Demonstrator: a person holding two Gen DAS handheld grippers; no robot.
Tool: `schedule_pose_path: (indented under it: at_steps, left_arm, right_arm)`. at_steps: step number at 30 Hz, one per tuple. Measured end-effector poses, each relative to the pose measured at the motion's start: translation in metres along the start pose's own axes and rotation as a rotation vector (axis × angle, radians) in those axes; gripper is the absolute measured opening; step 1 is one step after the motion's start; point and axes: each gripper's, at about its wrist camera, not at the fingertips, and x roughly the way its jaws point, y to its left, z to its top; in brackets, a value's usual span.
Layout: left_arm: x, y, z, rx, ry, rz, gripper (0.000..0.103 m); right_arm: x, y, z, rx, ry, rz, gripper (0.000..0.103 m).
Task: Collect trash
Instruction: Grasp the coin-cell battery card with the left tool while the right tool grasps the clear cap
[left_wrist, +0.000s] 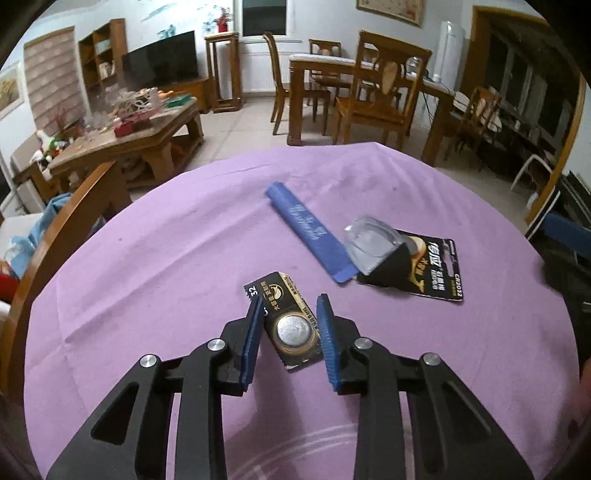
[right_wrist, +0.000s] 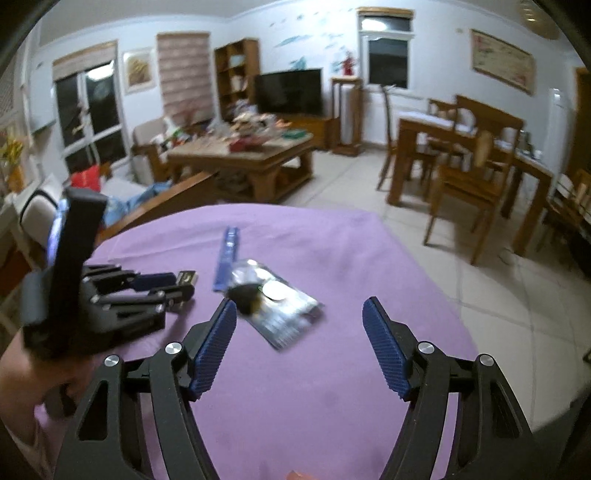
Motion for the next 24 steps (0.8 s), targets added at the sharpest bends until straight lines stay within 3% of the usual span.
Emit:
schedule_pose_path:
  at_steps: [5, 7, 11, 13, 18, 24]
  left_arm:
    - [-0.001, 0.000, 0.002, -0.017, -0.001, -0.008, 0.022]
    - [-0.001, 0.001, 0.002, -0.022, -0.002, -0.008, 0.022]
    - [-0.002, 0.007, 0.005, -0.051, -0.010, -0.001, 0.022]
    - [-0.003, 0.011, 0.006, -0.069, -0.018, 0.001, 0.022]
    - [-0.010, 0.011, 0.004, -0.084, -0.042, 0.001, 0.022]
    - [-0.017, 0.010, 0.007, -0.092, -0.093, -0.047, 0.022]
  right_arm:
    - [0.065, 0.025, 0.029, -0.033, 0.113, 0.030, 0.069]
    - [0.087, 0.033, 0.034, -0.058, 0.162, 0.012, 0.063]
    - [0.114, 0.042, 0.039, -0.084, 0.209, -0.013, 0.062]
    - [0.120, 0.047, 0.035, -0.093, 0.213, -0.011, 0.042]
    - [0.111, 0.038, 0.034, -0.036, 0.189, 0.039, 0.042]
    - [0.038, 0.007, 0.020, 0.087, 0.080, 0.107, 0.042]
